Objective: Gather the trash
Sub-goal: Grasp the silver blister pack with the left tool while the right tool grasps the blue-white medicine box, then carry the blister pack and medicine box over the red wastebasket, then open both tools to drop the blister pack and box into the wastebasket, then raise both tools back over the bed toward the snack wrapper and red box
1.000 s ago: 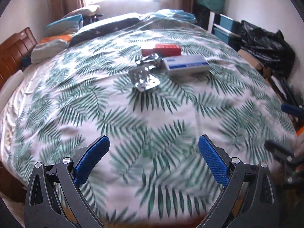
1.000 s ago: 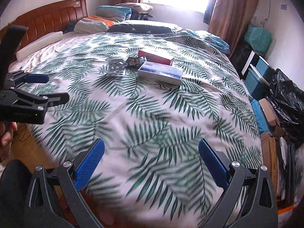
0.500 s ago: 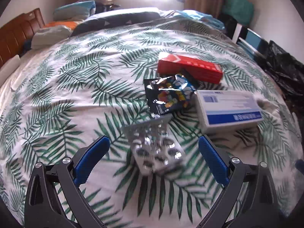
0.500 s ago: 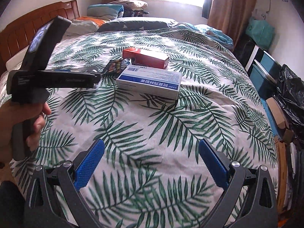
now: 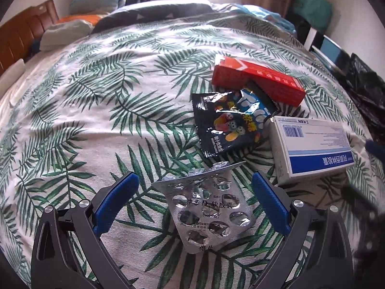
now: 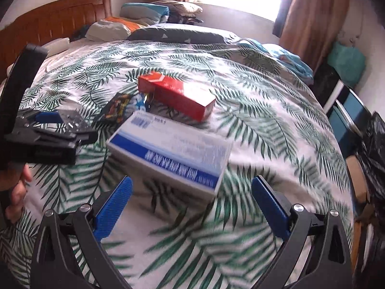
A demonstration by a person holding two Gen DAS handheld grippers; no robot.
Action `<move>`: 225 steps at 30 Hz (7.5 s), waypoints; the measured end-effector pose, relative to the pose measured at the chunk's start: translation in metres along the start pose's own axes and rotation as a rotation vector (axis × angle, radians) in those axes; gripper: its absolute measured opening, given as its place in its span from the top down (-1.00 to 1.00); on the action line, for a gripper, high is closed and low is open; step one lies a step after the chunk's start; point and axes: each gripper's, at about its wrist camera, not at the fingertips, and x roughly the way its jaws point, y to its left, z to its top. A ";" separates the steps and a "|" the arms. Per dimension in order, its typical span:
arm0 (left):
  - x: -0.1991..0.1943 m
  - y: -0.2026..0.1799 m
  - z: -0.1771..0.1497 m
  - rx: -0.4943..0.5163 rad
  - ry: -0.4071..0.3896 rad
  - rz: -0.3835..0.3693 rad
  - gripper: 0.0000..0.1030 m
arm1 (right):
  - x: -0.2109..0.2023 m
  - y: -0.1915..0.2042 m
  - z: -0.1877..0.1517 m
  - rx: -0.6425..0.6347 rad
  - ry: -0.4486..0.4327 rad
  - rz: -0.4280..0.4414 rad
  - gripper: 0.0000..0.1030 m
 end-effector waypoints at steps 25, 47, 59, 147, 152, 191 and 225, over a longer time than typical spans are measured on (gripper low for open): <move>0.007 -0.004 -0.002 0.015 0.017 -0.001 -0.88 | 0.043 0.017 0.024 -0.037 0.200 0.143 -0.93; 0.009 -0.003 0.001 0.003 0.020 -0.007 -0.86 | 0.036 0.034 0.011 -0.092 0.141 0.167 -0.42; -0.001 -0.002 -0.004 0.020 0.013 -0.057 -0.20 | 0.035 0.043 0.011 -0.034 0.166 0.144 -0.51; -0.208 0.000 -0.398 0.335 0.298 -0.207 -0.19 | -0.220 0.199 -0.307 0.120 0.369 0.288 -0.33; -0.179 0.003 -0.415 0.348 0.377 -0.192 -0.19 | -0.199 0.213 -0.325 0.083 0.440 0.297 -0.33; -0.082 0.043 -0.414 0.157 0.536 -0.009 -0.60 | -0.076 0.246 -0.366 0.061 0.703 0.360 -0.34; -0.186 0.046 -0.355 0.136 0.286 -0.052 -0.69 | -0.184 0.220 -0.292 0.026 0.415 0.242 -0.90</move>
